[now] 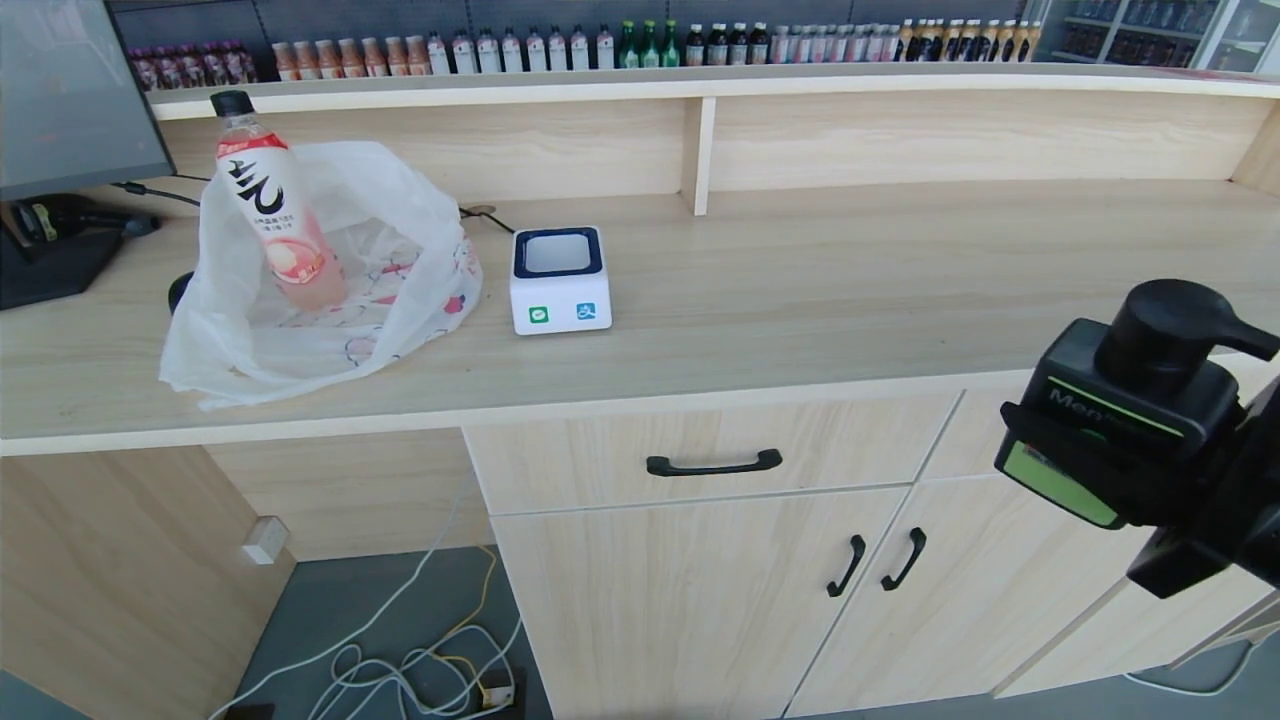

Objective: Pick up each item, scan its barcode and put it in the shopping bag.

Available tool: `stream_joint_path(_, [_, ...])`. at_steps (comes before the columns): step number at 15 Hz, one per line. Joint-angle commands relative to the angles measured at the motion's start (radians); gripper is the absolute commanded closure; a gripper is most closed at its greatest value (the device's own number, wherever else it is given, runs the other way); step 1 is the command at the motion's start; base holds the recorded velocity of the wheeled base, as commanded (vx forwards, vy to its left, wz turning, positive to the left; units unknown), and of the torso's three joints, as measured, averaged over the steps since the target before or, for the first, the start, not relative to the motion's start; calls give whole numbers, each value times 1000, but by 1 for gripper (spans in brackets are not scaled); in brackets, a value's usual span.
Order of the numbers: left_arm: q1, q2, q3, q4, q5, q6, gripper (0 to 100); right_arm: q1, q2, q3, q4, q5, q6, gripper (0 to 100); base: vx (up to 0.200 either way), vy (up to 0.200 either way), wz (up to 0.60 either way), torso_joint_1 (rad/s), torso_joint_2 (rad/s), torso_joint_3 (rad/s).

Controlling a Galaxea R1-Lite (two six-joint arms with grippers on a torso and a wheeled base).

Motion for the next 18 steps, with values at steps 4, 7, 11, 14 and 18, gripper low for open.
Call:
stream_joint_path(4, [0, 0, 0, 0, -1, 0, 0, 97, 74, -39, -1, -17, -175, 100, 0, 0, 0, 0, 0, 0])
stream_joint_path(7, [0, 0, 0, 0, 1, 0, 0, 267, 85, -48, -1, -178, -242, 100, 0, 0, 0, 0, 0, 0])
stream_joint_path(11, [0, 0, 0, 0, 1, 0, 0, 373, 83, -54, -2, -207, -425, 100, 0, 0, 0, 0, 0, 0])
stream_joint_path(14, [0, 0, 0, 0, 1, 0, 0, 408, 80, -80, -4, -201, -481, 100, 0, 0, 0, 0, 0, 0])
stream_joint_path(18, [0, 0, 0, 0, 1, 0, 0, 441, 98, -85, -4, -193, -506, 100, 0, 0, 0, 0, 0, 0])
